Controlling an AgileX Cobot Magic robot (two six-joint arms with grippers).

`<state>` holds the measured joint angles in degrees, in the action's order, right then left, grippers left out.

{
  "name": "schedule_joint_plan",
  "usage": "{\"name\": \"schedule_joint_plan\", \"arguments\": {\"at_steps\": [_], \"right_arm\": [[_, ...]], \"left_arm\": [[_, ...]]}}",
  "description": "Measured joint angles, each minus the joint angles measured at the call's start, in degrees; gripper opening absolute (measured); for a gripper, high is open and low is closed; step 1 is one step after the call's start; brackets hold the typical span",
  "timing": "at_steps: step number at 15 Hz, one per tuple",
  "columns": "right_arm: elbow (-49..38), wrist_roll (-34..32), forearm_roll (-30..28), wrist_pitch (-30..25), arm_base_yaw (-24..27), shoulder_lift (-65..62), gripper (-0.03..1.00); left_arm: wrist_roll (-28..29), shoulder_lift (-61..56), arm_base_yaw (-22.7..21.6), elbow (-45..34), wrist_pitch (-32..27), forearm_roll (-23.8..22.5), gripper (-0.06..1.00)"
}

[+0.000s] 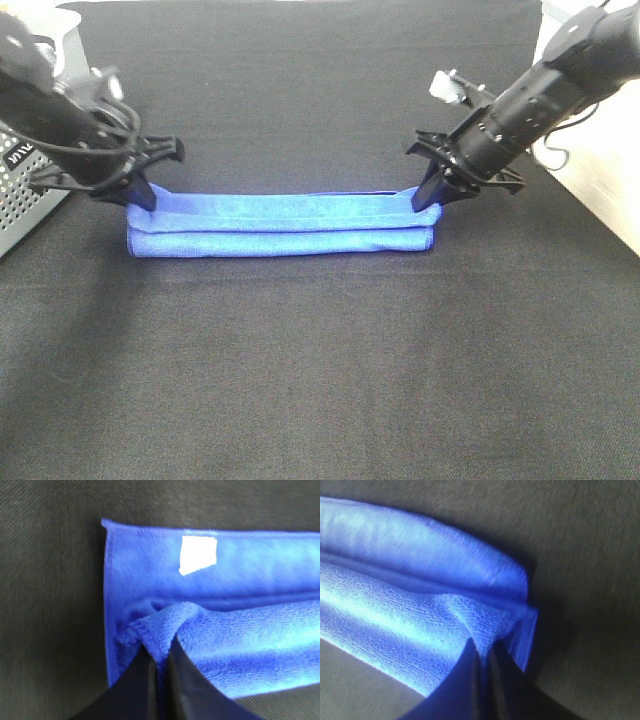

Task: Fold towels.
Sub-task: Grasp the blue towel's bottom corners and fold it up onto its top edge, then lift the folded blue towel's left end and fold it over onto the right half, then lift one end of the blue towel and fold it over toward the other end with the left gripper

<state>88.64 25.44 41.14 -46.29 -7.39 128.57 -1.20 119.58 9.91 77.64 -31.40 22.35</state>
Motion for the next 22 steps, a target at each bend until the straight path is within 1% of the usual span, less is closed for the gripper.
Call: {"name": "schedule_joint_plan", "arguments": {"at_steps": [2, 3, 4, 5, 6, 7, 8, 9, 10, 11, 12, 14, 15, 17, 18, 20, 21, 22], "right_arm": [[1.32, 0.00, -0.23, 0.00, 0.00, 1.72, 0.00], [1.32, 0.00, -0.29, 0.11, 0.00, 1.95, 0.02], [1.32, 0.00, -0.29, 0.11, 0.00, 1.95, 0.10], [1.32, -0.06, -0.29, 0.11, 0.00, 1.95, 0.23], [1.32, -0.74, -0.29, 0.11, 0.00, 1.95, 0.44], [1.32, -1.83, -0.34, -0.06, 0.00, 1.95, 0.64], [1.43, -2.12, -0.57, -1.60, 0.00, 1.95, 0.80], [1.43, -2.12, -1.20, -3.21, 0.00, 1.95, 0.85], [1.43, -2.12, -2.06, -4.81, 0.00, 1.95, 0.86], [1.43, -2.12, -3.04, -6.30, 0.00, 1.95, 0.87], [1.66, -2.12, -3.90, -7.45, 0.00, 1.95, 0.87], [1.83, -2.12, -4.53, -8.42, 0.00, 1.95, 0.88], [1.83, -2.12, -4.53, -8.65, 0.00, 1.95, 0.88], [1.83, -2.12, -4.53, -8.65, 0.00, 1.95, 0.88], [1.83, -2.12, -4.53, -8.65, 0.00, 1.95, 0.88], [1.83, -2.75, -4.53, -8.65, 0.00, 1.95, 0.88], [1.83, -3.04, -4.64, -8.71, 0.00, 1.95, 0.88], [1.83, -3.09, -4.64, -8.71, 0.00, 1.95, 0.88]], "left_arm": [[0.00, 2.23, 0.00, 0.40, 0.06, -0.17, 0.01], [0.00, 2.81, 0.00, 0.40, 0.06, -0.17, 0.01], [0.00, 3.04, 0.00, 0.40, 0.06, -0.17, 0.04], [0.00, 3.04, 0.00, 1.03, 0.00, -0.17, 0.11], [0.00, 3.04, 0.00, 1.95, 0.00, -0.23, 0.21], [0.00, 3.04, 0.00, 2.81, 0.00, -0.29, 0.36], [0.00, 2.81, 0.00, 3.50, -0.34, -0.57, 0.62], [0.74, 2.52, -0.06, 3.61, -0.52, -1.78, 0.74], [2.75, 2.23, -0.11, 3.67, -0.97, -2.92, 0.78], [4.98, 2.23, -0.63, 3.67, -1.72, -3.90, 0.80], [6.19, 2.29, -1.32, 3.67, -2.46, -4.64, 0.81], [6.70, 2.81, -1.83, 3.67, -3.50, -4.87, 0.81], [6.36, 3.44, -1.72, 3.67, -3.67, -3.67, 0.81], [3.55, 4.41, -1.20, 3.67, -3.61, -0.52, 0.80], [2.12, 5.16, -1.09, 3.67, -3.61, 1.09, 0.79], [0.23, 6.65, -1.09, 3.78, -3.50, 2.64, 0.74], [-0.57, 6.99, -1.09, 4.01, -3.55, 3.50, 0.70], [-0.97, 7.16, -1.15, 4.13, -3.32, 4.24, 0.64]]}}
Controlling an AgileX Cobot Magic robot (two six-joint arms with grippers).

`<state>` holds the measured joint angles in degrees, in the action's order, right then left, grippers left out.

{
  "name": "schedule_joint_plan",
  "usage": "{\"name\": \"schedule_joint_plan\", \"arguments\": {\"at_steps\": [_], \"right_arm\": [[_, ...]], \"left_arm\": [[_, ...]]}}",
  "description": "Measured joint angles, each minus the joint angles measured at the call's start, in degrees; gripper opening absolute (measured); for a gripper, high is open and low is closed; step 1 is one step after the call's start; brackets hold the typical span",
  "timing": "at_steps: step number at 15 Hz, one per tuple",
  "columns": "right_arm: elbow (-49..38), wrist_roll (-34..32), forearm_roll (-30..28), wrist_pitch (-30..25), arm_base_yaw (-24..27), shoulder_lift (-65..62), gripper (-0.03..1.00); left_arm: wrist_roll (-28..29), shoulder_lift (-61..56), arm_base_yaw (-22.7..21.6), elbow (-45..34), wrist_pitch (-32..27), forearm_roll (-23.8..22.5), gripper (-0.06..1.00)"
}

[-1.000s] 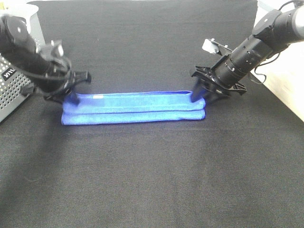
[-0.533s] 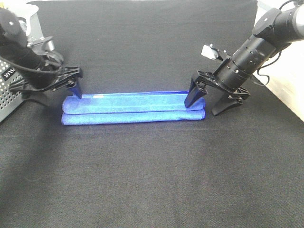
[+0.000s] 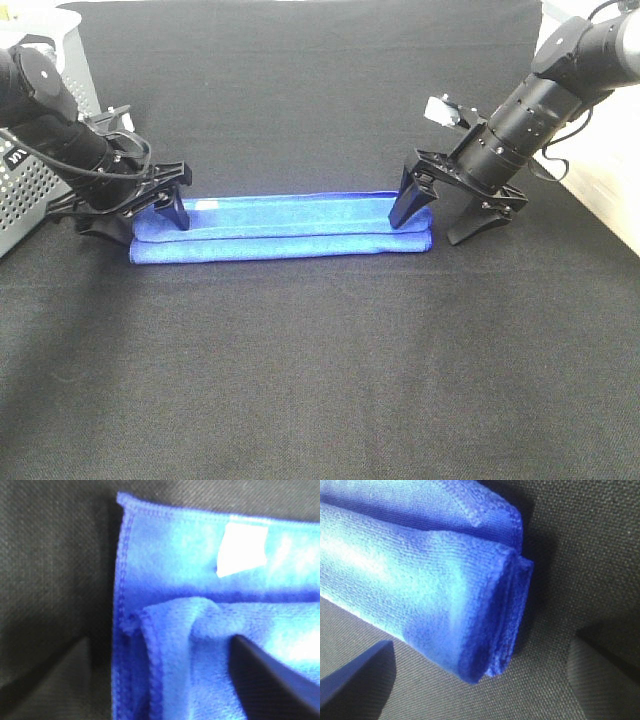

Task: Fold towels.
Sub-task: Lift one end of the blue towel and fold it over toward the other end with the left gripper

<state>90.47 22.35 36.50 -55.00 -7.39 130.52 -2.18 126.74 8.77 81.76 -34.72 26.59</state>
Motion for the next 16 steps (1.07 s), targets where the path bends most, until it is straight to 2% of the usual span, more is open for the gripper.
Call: {"name": "schedule_joint_plan", "arguments": {"at_steps": [1, 2, 5, 8, 10, 11, 12, 14, 16], "right_arm": [[0.00, -0.06, -0.06, 0.00, 0.00, 0.00, 0.88], [0.00, -0.06, -0.06, 0.00, 0.00, 0.00, 0.88], [0.00, -0.34, -0.06, 0.00, 0.00, 0.00, 0.88], [0.00, -0.52, -0.06, -0.06, 0.00, 0.00, 0.88], [0.00, -1.38, -0.06, -0.11, 0.00, 0.00, 0.88], [0.00, -1.55, -0.06, -0.11, 0.00, 0.00, 0.88], [0.00, -1.66, -0.06, -0.11, 0.00, 0.00, 0.88], [0.00, -2.41, -0.06, -0.11, 0.00, 0.00, 0.88], [0.00, -3.09, -0.06, -0.52, 0.00, 0.00, 0.88]], "left_arm": [[-0.17, 0.23, 0.00, 0.00, 0.11, 0.86, 0.52], [-0.17, 0.23, 0.00, 0.00, 0.11, 0.86, 0.52], [-0.29, 0.69, 0.17, 0.00, 0.97, 2.12, 0.09], [0.86, 0.34, 0.17, 0.00, 0.80, -0.74, 0.07], [4.87, -1.26, -0.17, 0.23, -1.72, -9.17, 0.07], [8.71, -2.92, -0.74, 1.32, -4.81, -16.84, 0.07], [10.66, -4.76, -0.92, 2.58, -6.99, -21.14, 0.07], [12.38, -7.79, -0.74, 6.13, -11.17, -23.66, 0.07], [12.83, -8.59, 1.03, 10.03, -16.27, -22.63, 0.07]]}}
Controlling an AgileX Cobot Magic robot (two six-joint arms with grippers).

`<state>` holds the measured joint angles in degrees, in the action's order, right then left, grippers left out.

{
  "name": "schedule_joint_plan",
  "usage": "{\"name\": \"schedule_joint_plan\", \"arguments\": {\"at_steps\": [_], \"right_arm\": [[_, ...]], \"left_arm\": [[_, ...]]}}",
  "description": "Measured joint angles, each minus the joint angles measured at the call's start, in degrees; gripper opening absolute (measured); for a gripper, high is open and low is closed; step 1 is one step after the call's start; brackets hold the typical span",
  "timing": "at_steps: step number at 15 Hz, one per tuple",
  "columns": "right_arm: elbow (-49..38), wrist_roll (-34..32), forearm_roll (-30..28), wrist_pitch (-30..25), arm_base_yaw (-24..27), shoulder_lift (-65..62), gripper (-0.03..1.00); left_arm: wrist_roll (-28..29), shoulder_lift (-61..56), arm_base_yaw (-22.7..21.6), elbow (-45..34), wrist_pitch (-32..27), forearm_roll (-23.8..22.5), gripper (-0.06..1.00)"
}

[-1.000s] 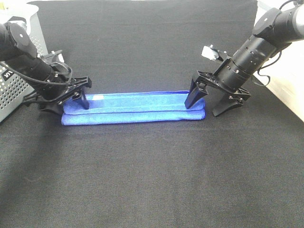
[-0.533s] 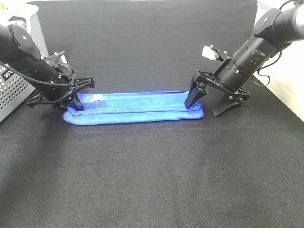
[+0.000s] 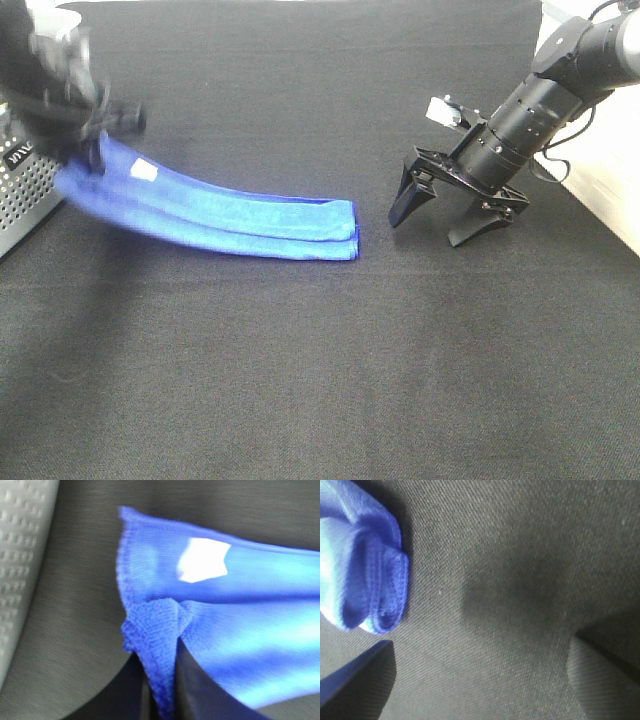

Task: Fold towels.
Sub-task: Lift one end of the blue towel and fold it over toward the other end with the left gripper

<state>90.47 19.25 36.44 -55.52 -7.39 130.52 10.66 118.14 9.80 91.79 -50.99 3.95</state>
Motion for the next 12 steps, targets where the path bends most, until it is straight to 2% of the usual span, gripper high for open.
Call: {"name": "schedule_joint_plan", "arguments": {"at_steps": [2, 3, 6, 9, 10, 12], "right_arm": [[0.00, -0.06, -0.29, -0.11, 0.00, -0.52, 0.88], [0.00, -0.06, -0.97, -0.06, 0.00, -1.66, 0.88], [0.00, -0.34, -1.72, 0.00, 0.00, -5.67, 0.88], [0.00, -1.83, -2.06, -1.55, 0.00, -8.25, 0.88], [0.00, -1.89, -2.18, -2.92, 0.00, -8.82, 0.88], [0.00, -1.89, -2.29, -4.64, 0.00, -9.28, 0.88]], "left_arm": [[0.11, -0.06, 3.67, 1.95, -1.83, 4.64, 0.07], [0.11, -0.06, 5.67, 2.35, -1.55, 8.59, 0.07], [0.29, 1.66, 11.92, 5.39, 2.29, 17.25, 0.07], [4.35, 7.79, 16.16, 10.66, 2.92, 18.56, 0.09], [6.70, 10.77, 17.82, 13.06, 2.92, 19.02, 0.21], [7.79, 12.95, 19.42, 15.07, 4.18, 20.68, 0.52]]}}
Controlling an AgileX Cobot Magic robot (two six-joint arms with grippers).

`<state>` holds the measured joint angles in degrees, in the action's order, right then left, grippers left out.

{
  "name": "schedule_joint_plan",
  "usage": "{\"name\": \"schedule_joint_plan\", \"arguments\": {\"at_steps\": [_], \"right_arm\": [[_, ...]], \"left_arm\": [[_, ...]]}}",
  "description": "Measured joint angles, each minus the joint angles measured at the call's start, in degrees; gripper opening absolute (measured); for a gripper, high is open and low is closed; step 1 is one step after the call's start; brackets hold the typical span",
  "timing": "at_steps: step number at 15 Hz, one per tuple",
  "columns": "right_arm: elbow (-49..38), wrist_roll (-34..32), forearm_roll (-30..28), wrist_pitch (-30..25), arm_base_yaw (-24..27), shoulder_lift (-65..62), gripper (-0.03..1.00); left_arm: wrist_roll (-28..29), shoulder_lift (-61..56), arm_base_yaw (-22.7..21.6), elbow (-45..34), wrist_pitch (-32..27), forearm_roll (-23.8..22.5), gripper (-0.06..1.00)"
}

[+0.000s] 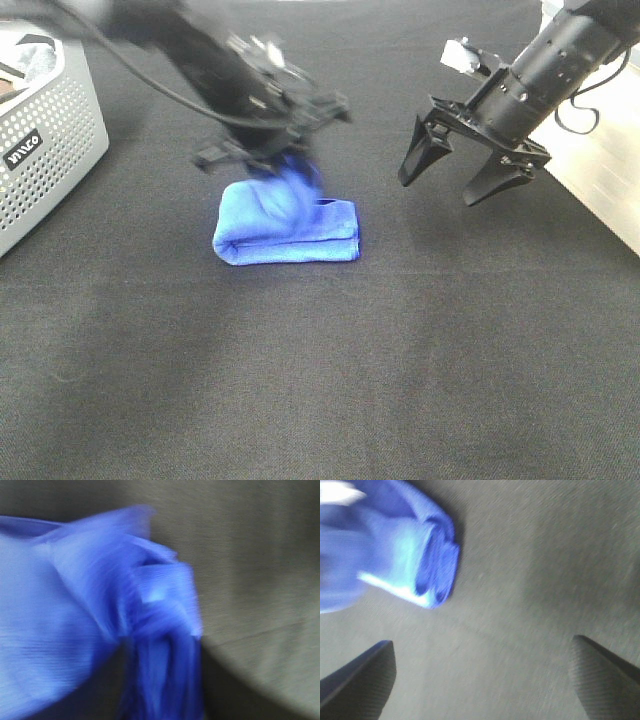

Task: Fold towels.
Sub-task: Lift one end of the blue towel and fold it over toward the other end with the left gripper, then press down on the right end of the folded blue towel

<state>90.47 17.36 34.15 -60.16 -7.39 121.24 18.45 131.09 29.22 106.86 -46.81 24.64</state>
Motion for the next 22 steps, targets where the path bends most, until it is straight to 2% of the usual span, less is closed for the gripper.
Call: {"name": "schedule_joint_plan", "arguments": {"at_steps": [1, 2, 3, 5, 6, 8, 11, 13, 15, 17, 20, 22], "right_arm": [[0.00, 0.00, 0.00, 0.00, 0.00, 0.00, 0.88], [0.00, -0.06, -0.34, -0.57, 0.00, -0.34, 0.88], [0.00, -0.06, -0.63, -0.86, 0.00, -0.86, 0.88], [0.00, -0.06, -0.63, -0.86, 0.00, -1.89, 0.88], [0.00, -0.06, 0.17, -0.86, 0.00, -2.12, 0.88], [0.00, 0.92, 5.67, -0.86, 0.00, -2.12, 0.88], [0.00, 6.02, 19.31, -0.86, -1.03, -2.12, 0.88], [0.00, 8.94, 25.84, 0.57, -5.16, -2.12, 0.88], [0.00, 9.63, 29.74, 4.13, -10.94, -0.97, 0.88], [0.00, 12.66, 35.52, 5.50, -14.90, 3.44, 0.88], [0.00, 18.96, 45.26, 4.93, -16.33, 11.40, 0.88], [0.00, 19.71, 45.15, 4.35, -15.07, 13.75, 0.88]], "left_arm": [[0.00, 0.00, 0.00, 0.00, 0.00, 0.00, 0.52], [0.00, 0.11, 0.57, 0.34, 1.89, 0.46, 0.65], [-0.06, 0.11, 0.86, 0.80, 3.04, 0.69, 0.72], [-2.01, 0.11, 0.80, 3.04, 3.55, -0.69, 0.77], [-3.50, 0.11, -0.29, 5.27, 1.72, -2.75, 0.77], [-3.95, 0.00, -3.44, 7.05, -1.49, -5.73, 0.77], [-4.07, -0.63, -9.63, 7.16, -6.30, -7.28, 0.77], [-4.07, -0.74, -13.46, 7.16, -9.28, -7.62, 0.77], [-4.07, -0.74, -16.16, 7.16, -11.80, -7.91, 0.77], [-4.07, -0.74, -17.36, 7.16, -13.87, -9.05, 0.77], [-4.13, -0.74, -17.53, 7.16, -15.53, -10.08, 0.77], [-4.13, -0.74, -17.53, 7.16, -16.44, -10.03, 0.77]]}}
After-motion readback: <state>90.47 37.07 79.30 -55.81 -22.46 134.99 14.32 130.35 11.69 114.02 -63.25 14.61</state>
